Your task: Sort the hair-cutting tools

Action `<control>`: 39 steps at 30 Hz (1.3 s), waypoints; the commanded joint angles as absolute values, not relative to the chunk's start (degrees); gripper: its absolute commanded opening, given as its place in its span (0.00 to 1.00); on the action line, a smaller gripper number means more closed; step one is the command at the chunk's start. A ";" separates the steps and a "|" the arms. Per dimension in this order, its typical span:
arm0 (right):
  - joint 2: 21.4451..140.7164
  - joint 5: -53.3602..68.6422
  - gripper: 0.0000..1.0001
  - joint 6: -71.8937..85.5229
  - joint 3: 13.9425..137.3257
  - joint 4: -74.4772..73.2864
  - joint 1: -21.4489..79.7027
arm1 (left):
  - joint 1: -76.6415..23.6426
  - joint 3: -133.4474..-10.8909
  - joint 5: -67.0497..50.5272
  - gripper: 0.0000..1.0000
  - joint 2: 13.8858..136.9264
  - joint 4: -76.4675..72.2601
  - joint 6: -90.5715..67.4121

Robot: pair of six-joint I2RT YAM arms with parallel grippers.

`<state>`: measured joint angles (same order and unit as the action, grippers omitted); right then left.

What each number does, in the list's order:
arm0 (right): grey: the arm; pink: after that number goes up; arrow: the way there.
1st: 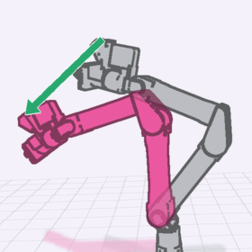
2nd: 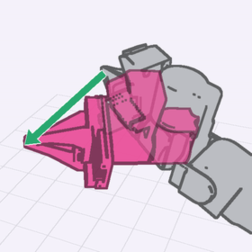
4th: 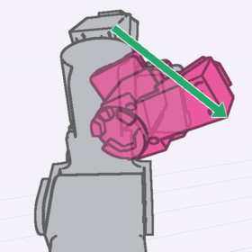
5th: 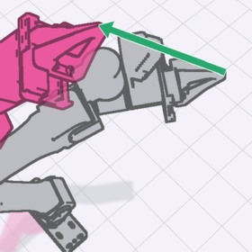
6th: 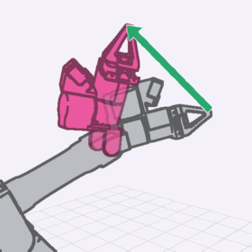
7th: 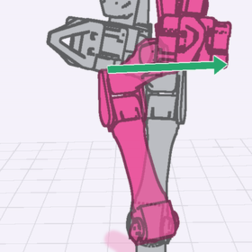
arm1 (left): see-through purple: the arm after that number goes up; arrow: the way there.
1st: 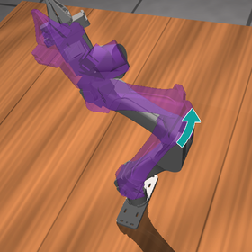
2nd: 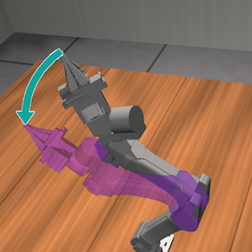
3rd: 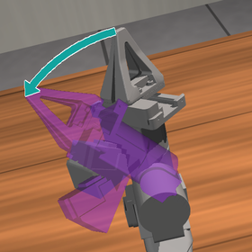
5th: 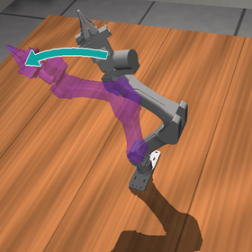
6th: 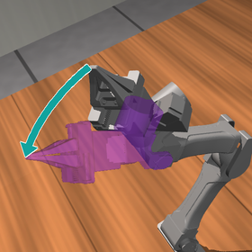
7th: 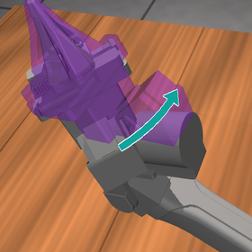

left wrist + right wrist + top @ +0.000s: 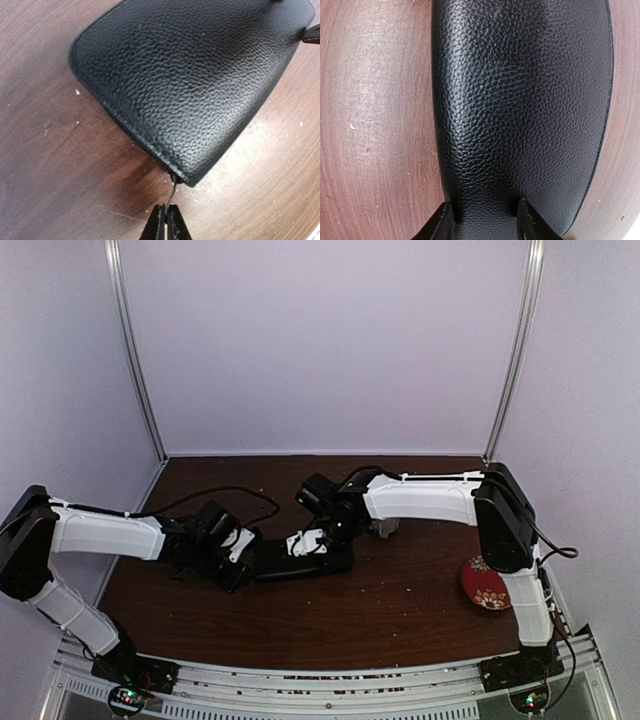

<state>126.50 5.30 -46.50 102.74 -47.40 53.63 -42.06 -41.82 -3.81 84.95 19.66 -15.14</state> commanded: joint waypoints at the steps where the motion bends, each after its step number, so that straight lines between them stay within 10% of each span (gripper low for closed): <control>1: 126.46 4.53 0.43 -43.50 102.14 -47.74 52.76 | -42.56 -44.06 -2.83 0.02 84.19 23.24 -14.62; 17: 96.87 11.26 0.66 -31.53 101.59 -53.59 47.77 | -40.57 -68.93 20.38 0.44 70.33 48.64 -11.16; 23: 84.12 6.11 0.99 -20.91 95.24 -43.71 40.58 | -38.20 -79.15 24.13 0.56 69.13 49.05 -5.33; 31: 68.20 -10.14 1.00 -9.94 80.58 -29.73 32.15 | -36.74 -75.78 29.43 0.97 65.06 34.81 -2.78; 39: 62.03 -7.14 1.00 -0.78 65.02 -20.12 22.58 | -36.48 -61.87 34.77 0.98 63.76 20.42 -9.27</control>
<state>62.59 -8.49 -5.23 69.52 -25.82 26.09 -36.97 -63.31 30.63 61.76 28.56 -6.59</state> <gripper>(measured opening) 0.999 0.978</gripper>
